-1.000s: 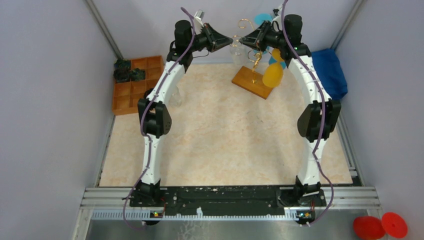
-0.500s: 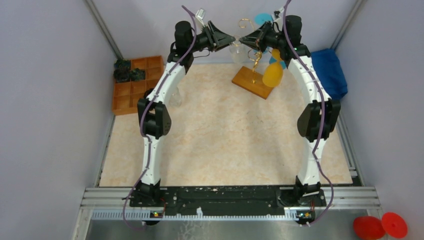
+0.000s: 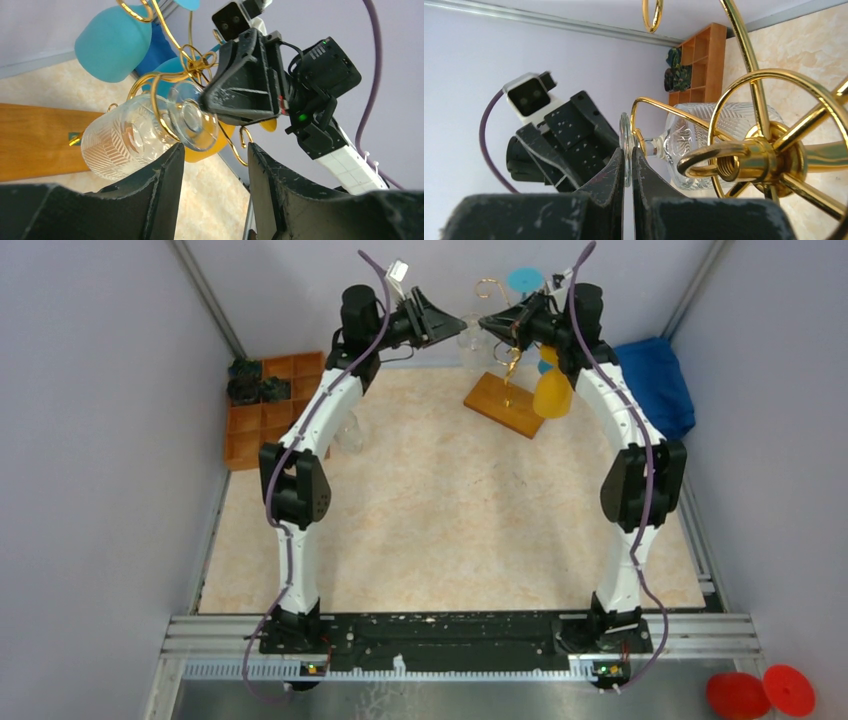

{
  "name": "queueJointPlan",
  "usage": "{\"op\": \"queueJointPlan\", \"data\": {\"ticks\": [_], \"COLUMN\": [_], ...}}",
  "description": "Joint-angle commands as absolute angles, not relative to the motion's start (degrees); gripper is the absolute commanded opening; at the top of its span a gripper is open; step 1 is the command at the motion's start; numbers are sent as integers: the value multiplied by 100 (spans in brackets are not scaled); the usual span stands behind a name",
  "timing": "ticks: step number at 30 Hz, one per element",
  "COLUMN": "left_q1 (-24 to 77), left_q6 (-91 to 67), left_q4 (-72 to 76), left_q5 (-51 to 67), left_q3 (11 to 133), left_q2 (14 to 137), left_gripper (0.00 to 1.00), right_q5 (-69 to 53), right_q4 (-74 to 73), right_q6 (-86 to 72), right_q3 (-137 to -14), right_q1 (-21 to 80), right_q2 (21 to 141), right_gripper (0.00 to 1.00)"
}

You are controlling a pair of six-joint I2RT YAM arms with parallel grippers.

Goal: Take the wine glass off the wine glass rack

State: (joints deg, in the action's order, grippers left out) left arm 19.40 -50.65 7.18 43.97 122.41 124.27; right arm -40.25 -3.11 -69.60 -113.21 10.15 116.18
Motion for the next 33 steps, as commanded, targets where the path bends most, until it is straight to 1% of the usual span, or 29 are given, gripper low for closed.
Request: {"op": "queueJointPlan", "data": {"ticks": [1,6,10,11,13,14,16,18,24,29,33], "left_q1": [1993,1993,1987,1994,1987,1990,1990,1993,1991,1988,1990], "left_q6": [-4631,-4479,-4356,-4317,-4250,-4235,-4221,-4206,-4161,-4125,-4083], "left_q4": [964,853,836,822,786,775,736,690,575,496,422], "left_q5": [4381,4365,4294,4251,4189,4177,4175,4158,4126,4113,4087], "left_q3": [12096,11981,11662,11581,11477,11438,11419,11423,11431,11486,11546], "left_q2": [11918,11874,11688,11646,11571,11545,11524,11522,11551,11575,11583], "left_gripper": [56,55,53,50,38,34,26,22,17,13,12], "right_q5": [-3460,-3464,-3562,-3606,-3644,-3651,-3742,-3874,-4101,-4252,-4306], "right_q4": [-110,318,222,242,269,231,238,334,527,19,-215], "right_q6": [-7124,-7438,-7487,-7520,-7550,-7530,-7560,-7687,-7848,-7677,-7596], "right_q3": [-11154,-11130,-11513,-11550,-11533,-11549,-11582,-11602,-11670,-12328,-12509], "right_q1": [926,901,905,898,914,916,914,922,952,1031,1100], "right_q2": [11338,11381,11557,11573,11544,11541,11566,11633,11753,12016,12121], "right_gripper": [0,0,0,0,0,0,0,0,0,0,0]}}
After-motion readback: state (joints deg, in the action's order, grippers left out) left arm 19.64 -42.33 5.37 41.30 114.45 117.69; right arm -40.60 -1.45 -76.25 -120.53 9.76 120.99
